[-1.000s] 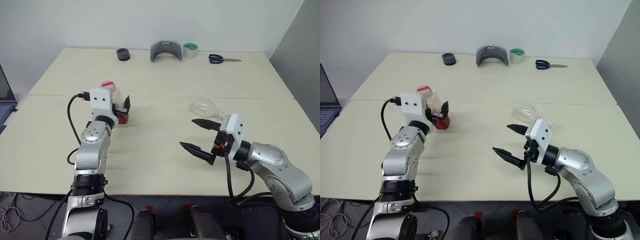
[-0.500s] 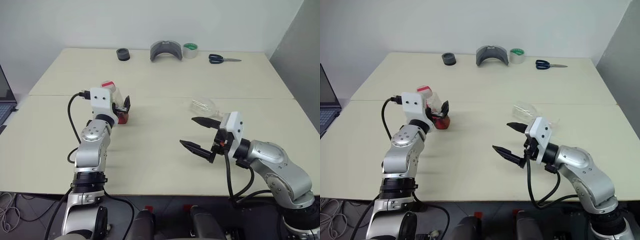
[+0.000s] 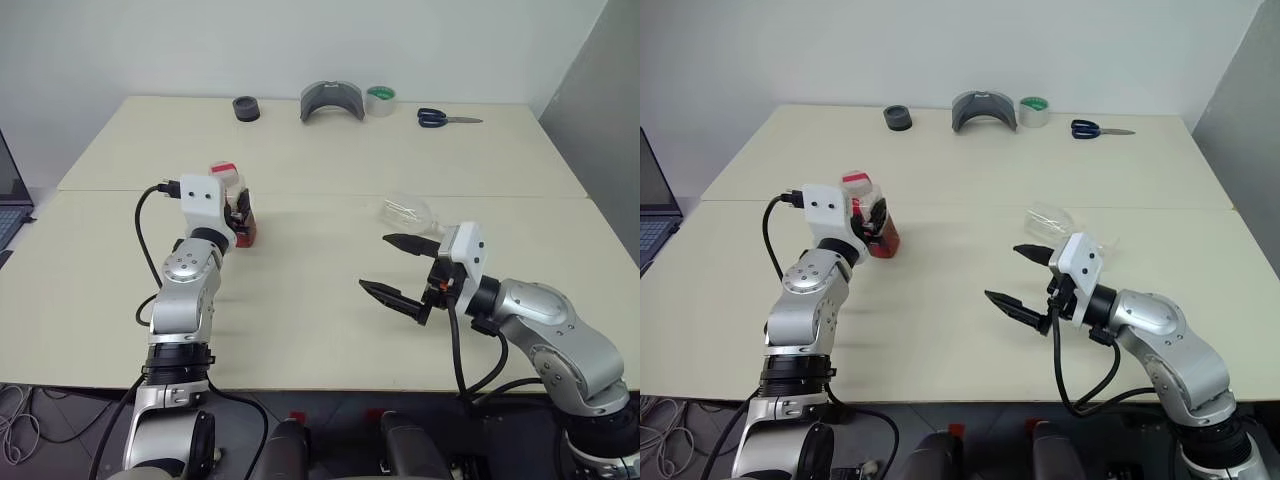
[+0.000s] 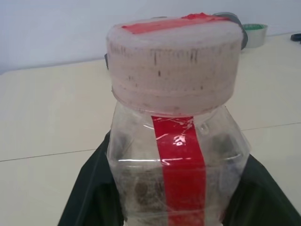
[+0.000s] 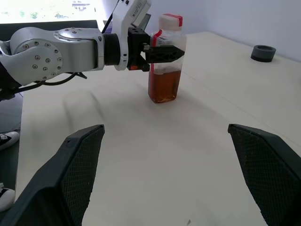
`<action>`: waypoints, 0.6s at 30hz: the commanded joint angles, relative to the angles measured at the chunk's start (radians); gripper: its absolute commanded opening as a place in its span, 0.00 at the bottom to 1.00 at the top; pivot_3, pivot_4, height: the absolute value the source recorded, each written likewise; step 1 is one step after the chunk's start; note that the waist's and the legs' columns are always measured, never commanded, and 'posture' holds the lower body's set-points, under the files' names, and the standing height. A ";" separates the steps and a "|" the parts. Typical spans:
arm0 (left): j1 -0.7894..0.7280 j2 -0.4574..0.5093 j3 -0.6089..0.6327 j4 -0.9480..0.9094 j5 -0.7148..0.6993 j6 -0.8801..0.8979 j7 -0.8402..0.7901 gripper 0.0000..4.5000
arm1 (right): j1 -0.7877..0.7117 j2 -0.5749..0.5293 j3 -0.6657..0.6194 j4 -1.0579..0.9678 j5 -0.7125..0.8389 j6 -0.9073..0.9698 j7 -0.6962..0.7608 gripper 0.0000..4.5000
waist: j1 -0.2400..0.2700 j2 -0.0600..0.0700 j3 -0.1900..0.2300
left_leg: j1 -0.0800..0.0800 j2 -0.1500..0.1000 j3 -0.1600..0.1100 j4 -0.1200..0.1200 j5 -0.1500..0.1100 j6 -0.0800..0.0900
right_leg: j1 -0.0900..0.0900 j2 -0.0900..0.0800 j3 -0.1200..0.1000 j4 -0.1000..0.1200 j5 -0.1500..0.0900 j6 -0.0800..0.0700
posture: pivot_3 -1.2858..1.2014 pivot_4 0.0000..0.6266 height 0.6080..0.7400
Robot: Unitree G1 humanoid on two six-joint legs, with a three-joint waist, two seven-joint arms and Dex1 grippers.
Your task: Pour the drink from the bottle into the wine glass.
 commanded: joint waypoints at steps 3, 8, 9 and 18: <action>-0.018 0.008 0.007 -0.032 -0.005 -0.044 -0.015 0.41 | -0.012 0.000 -0.009 -0.021 0.004 -0.012 0.003 1.00 | 0.000 0.000 0.000 | 0.000 0.000 0.000 0.000 0.000 0.000 | 0.000 0.000 0.000 0.000 0.000 0.000 | 0.52 0.24 1.00; 0.003 0.011 -0.011 -0.049 -0.027 -0.069 -0.087 0.41 | -0.008 -0.002 -0.010 -0.023 -0.012 -0.027 0.002 1.00 | 0.000 0.000 0.000 | 0.000 0.000 0.000 0.000 0.000 0.000 | 0.000 0.000 0.000 0.000 0.000 0.000 | 0.52 0.24 1.00; 0.006 0.010 -0.014 -0.051 -0.035 -0.068 -0.106 0.41 | -0.008 -0.001 -0.012 -0.023 -0.016 -0.031 0.001 1.00 | 0.000 0.000 0.000 | 0.000 0.000 0.000 0.000 0.000 0.000 | 0.000 0.000 0.000 0.000 0.000 0.000 | 0.52 0.24 1.00; 0.000 0.012 -0.069 -0.074 -0.145 -0.053 -0.344 0.41 | 0.006 0.017 -0.048 -0.025 -0.106 -0.095 -0.083 1.00 | 0.001 0.000 0.000 | 0.000 0.000 0.000 0.000 0.000 0.000 | 0.000 0.000 0.000 0.000 0.000 0.000 | 0.52 0.24 1.00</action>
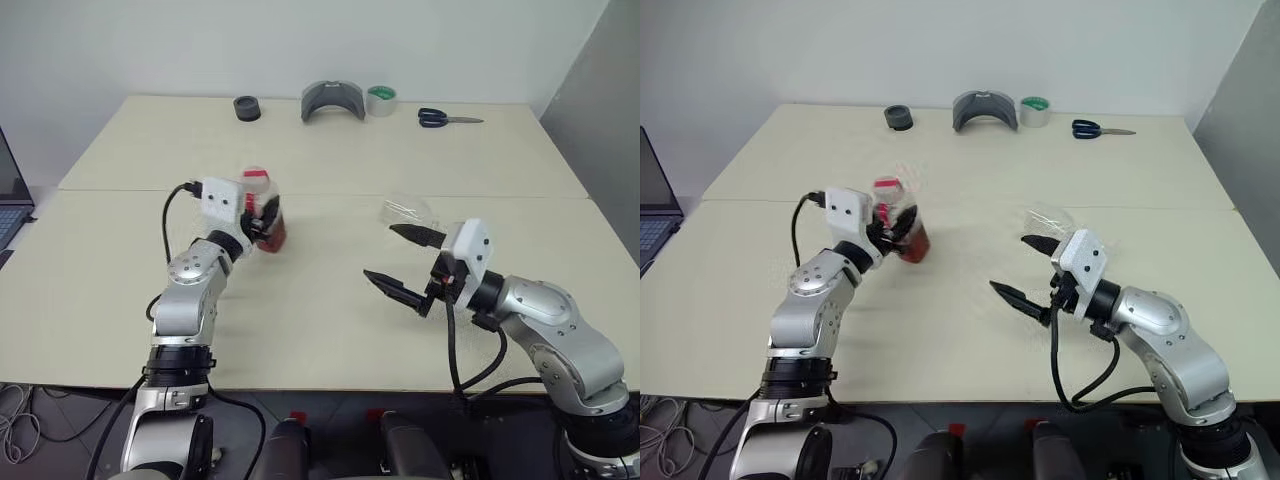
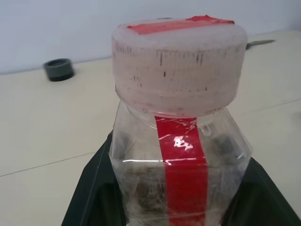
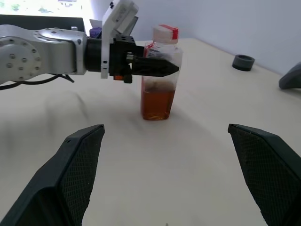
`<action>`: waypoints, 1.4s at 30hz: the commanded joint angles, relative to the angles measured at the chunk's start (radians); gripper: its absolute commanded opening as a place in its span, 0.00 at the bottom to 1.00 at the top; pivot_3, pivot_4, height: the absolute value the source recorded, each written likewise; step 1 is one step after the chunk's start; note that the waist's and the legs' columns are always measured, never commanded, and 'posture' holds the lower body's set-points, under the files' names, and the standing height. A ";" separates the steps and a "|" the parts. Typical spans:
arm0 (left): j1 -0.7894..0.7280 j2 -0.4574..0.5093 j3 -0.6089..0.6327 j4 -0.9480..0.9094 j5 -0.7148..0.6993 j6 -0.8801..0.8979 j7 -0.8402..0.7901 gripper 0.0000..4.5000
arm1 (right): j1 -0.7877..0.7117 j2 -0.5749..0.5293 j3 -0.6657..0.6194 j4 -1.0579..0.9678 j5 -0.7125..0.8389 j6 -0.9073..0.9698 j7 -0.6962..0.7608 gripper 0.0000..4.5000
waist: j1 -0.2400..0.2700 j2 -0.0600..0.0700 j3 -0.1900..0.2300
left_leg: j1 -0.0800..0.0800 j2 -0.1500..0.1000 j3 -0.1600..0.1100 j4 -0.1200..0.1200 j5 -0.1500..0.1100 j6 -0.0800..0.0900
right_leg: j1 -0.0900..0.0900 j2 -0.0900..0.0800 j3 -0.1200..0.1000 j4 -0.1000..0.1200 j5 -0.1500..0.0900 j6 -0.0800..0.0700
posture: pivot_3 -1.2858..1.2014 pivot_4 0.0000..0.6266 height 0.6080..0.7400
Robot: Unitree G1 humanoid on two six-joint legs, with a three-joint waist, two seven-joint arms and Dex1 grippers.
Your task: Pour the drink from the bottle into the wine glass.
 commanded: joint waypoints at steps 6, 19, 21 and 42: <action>-0.062 0.005 -0.082 -0.015 -0.117 -0.054 -0.286 0.41 | 0.023 0.019 -0.110 -0.122 0.058 0.062 -0.104 1.00 | 0.001 0.000 0.000 | -0.001 0.000 -0.001 0.000 0.000 0.000 | 0.000 0.000 0.000 0.000 0.000 0.000 | 0.52 0.24 1.00; -0.225 -0.005 -0.227 0.235 -0.120 -0.214 -0.724 0.41 | -0.134 0.063 -0.069 -0.205 0.122 0.361 -0.310 1.00 | -0.003 0.000 0.000 | -0.001 0.000 0.000 0.000 0.000 0.000 | 0.000 0.001 0.000 0.000 0.000 0.000 | 0.52 0.24 1.00; -0.245 -0.013 -0.231 0.256 -0.122 -0.215 -0.755 0.41 | -0.163 0.083 -0.042 -0.192 0.112 0.380 -0.331 1.00 | -0.004 0.000 0.000 | -0.001 0.000 0.000 0.000 0.000 0.000 | -0.001 0.001 0.000 -0.001 0.000 0.000 | 0.52 0.24 1.00; -0.256 -0.009 -0.234 0.271 -0.102 -0.218 -0.829 0.41 | -0.238 0.206 0.087 -0.070 -0.012 0.294 -0.334 0.80 | -0.005 0.000 0.000 | -0.001 0.000 0.000 0.000 0.000 0.000 | -0.001 0.001 0.000 0.000 0.000 0.000 | 0.52 0.24 1.00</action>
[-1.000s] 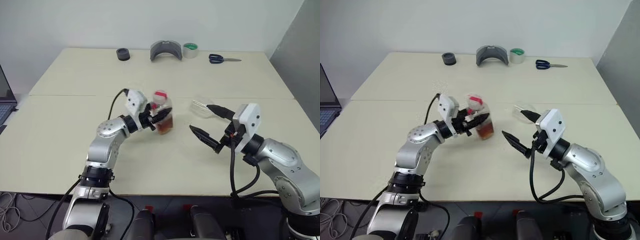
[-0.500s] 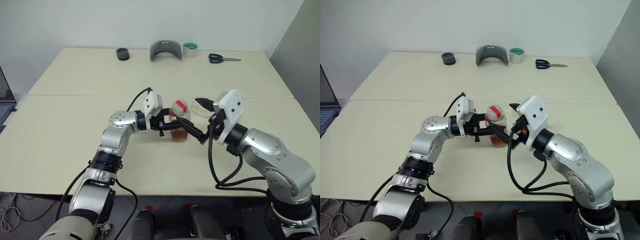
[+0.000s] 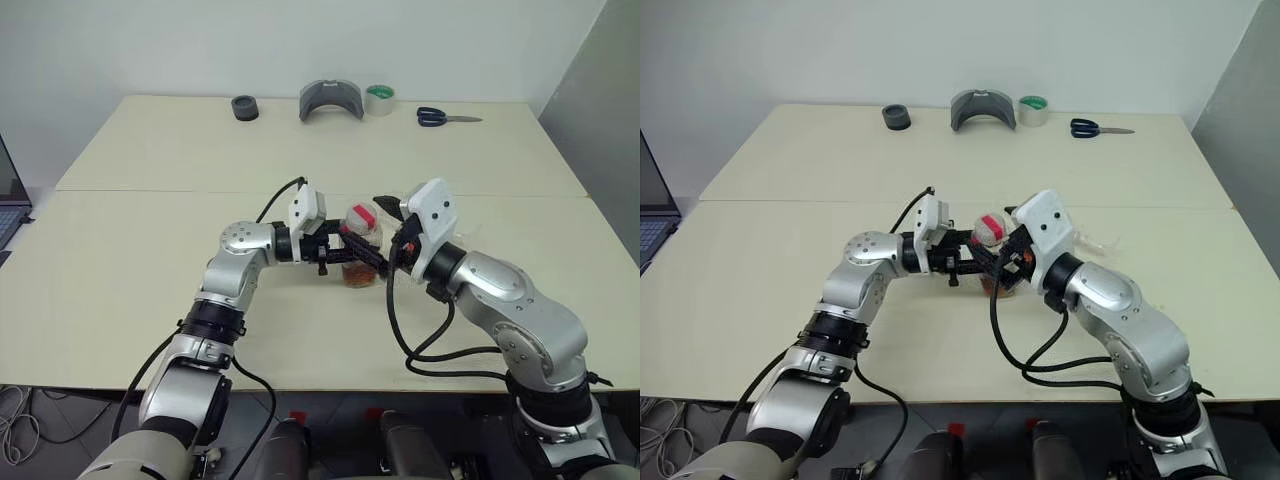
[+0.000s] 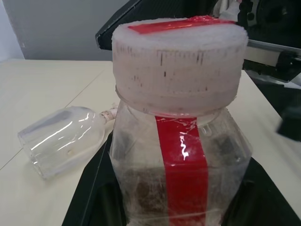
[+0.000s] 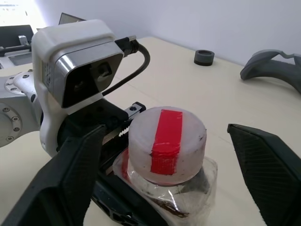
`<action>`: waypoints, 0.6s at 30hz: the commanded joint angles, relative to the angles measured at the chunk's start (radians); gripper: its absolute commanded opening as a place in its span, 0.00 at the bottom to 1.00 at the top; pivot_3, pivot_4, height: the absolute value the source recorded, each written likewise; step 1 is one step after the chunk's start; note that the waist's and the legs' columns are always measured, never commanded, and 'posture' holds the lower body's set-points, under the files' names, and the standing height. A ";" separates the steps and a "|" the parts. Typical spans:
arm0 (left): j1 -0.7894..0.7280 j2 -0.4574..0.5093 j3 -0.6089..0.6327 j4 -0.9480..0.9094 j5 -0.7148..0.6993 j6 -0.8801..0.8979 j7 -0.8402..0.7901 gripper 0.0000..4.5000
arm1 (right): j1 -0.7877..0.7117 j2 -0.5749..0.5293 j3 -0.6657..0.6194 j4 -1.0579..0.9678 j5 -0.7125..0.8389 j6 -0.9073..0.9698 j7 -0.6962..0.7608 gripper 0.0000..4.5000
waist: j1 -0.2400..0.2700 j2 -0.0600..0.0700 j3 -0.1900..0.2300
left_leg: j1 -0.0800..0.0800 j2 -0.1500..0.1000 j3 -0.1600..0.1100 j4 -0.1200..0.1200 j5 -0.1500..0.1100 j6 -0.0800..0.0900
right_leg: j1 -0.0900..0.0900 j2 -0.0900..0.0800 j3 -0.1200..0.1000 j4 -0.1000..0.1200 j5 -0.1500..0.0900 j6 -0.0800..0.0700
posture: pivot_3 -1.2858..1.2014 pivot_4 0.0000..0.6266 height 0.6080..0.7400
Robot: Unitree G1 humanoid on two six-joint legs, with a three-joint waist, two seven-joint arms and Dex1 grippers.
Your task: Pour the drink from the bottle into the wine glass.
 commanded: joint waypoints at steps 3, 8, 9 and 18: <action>-0.011 0.006 0.002 -0.041 -0.006 -0.016 -0.009 0.41 | -0.021 0.014 -0.001 -0.028 -0.010 -0.030 0.016 0.68 | 0.000 0.000 0.000 | 0.000 0.000 0.000 0.000 0.000 0.000 | 0.000 0.000 0.000 0.000 0.000 0.000 | 0.52 0.24 1.00; -0.009 0.006 0.001 -0.041 -0.005 -0.018 -0.011 0.41 | -0.019 -0.003 0.010 -0.022 -0.027 -0.031 0.037 0.41 | 0.000 0.000 0.000 | 0.000 0.000 0.000 0.000 0.000 0.000 | 0.000 0.000 0.000 0.000 0.000 0.000 | 0.52 0.24 1.00; -0.007 0.006 0.000 -0.041 -0.006 -0.018 -0.014 0.41 | -0.022 -0.013 0.013 -0.017 -0.029 -0.037 0.053 0.41 | 0.000 0.000 0.000 | 0.000 0.000 0.000 0.000 0.000 0.000 | 0.000 0.000 0.000 0.000 0.000 0.000 | 0.52 0.24 1.00; -0.035 0.020 -0.008 -0.031 -0.017 -0.002 -0.078 0.40 | -0.161 -0.284 0.028 0.260 -0.009 -0.269 0.564 0.41 | -0.001 0.000 0.000 | 0.000 0.000 0.000 0.000 0.000 0.000 | 0.000 0.000 0.000 -0.001 0.000 0.000 | 0.52 0.24 1.00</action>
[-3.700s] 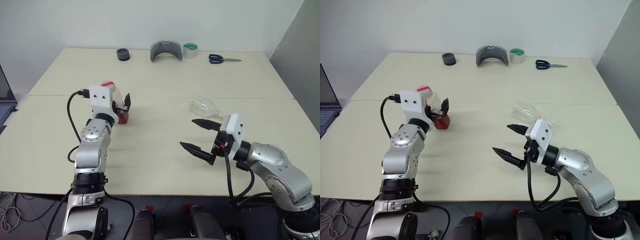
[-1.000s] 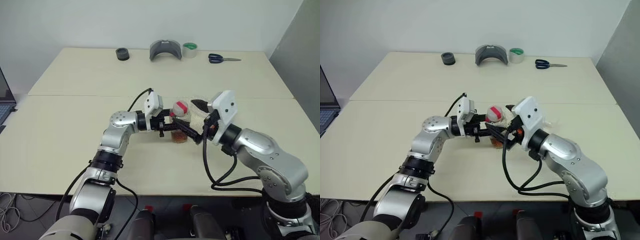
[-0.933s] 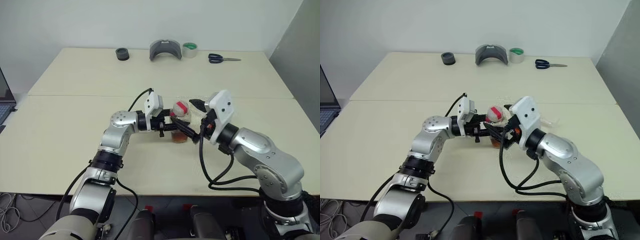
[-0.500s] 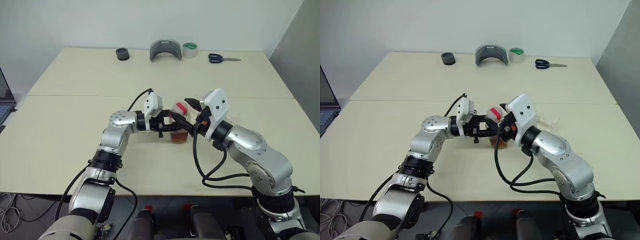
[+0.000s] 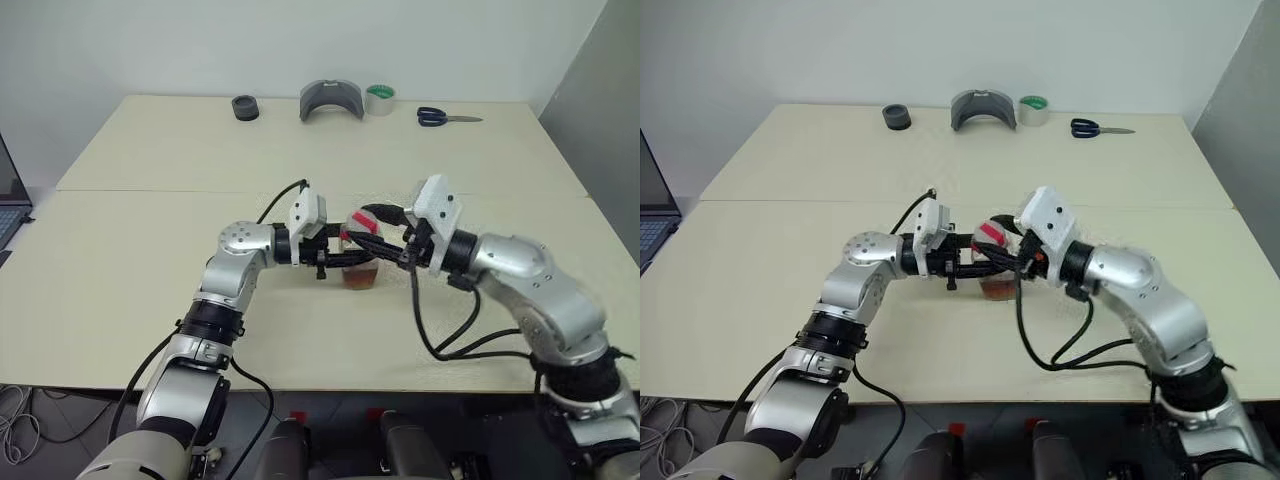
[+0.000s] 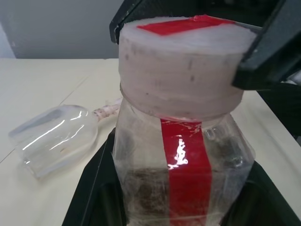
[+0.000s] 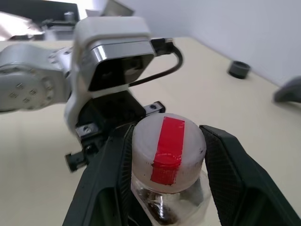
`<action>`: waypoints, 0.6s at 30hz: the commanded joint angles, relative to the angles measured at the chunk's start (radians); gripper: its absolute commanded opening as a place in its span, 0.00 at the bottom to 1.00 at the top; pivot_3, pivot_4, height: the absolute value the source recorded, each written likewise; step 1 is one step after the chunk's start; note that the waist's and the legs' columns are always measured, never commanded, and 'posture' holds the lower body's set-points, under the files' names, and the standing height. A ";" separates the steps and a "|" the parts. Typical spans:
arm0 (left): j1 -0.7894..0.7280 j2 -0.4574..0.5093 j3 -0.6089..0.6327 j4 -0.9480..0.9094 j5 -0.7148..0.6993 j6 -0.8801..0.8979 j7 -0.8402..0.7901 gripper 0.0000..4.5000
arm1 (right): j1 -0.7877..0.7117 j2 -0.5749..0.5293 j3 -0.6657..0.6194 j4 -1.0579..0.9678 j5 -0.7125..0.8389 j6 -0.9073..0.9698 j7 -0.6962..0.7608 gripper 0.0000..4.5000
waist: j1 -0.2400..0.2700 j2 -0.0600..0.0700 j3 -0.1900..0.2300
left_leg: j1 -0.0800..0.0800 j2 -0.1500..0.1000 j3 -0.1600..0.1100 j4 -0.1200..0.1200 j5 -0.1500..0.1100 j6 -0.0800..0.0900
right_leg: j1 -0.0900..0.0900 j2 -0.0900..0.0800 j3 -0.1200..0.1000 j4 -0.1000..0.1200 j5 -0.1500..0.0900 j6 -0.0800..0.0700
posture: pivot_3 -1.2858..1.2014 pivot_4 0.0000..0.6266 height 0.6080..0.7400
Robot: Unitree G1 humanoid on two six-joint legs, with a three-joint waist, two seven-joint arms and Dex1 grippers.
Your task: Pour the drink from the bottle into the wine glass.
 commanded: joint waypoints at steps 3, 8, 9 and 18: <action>-0.051 0.011 0.012 -0.011 -0.018 0.001 -0.031 0.40 | -0.094 -0.083 -0.009 0.159 0.020 -0.055 0.226 0.41 | -0.004 0.000 0.000 | 0.000 0.000 0.000 0.000 0.000 0.000 | 0.000 0.000 0.000 0.001 0.000 0.000 | 0.52 0.24 1.00; -0.053 0.004 0.012 -0.007 -0.018 0.004 -0.027 0.40 | -0.056 -0.087 -0.067 0.143 0.022 -0.045 0.181 0.64 | -0.003 0.000 0.000 | -0.001 0.000 0.000 0.000 0.000 0.000 | 0.000 -0.001 0.000 0.000 0.000 0.000 | 0.52 0.24 1.00; -0.053 0.003 0.012 -0.006 -0.018 0.006 -0.027 0.40 | -0.044 -0.089 -0.085 0.121 0.035 -0.027 0.168 0.72 | -0.001 0.000 0.000 | -0.001 0.000 -0.001 0.000 0.000 0.000 | 0.000 -0.001 0.000 0.000 0.000 0.000 | 0.52 0.24 1.00; -0.071 -0.007 0.018 0.030 -0.011 0.006 -0.025 0.40 | 0.124 0.078 -0.172 -0.278 0.083 0.228 -0.250 0.96 | -0.002 0.000 0.001 | -0.001 0.000 -0.001 0.000 0.000 0.000 | -0.001 -0.001 0.000 0.001 0.000 0.000 | 0.52 0.24 1.00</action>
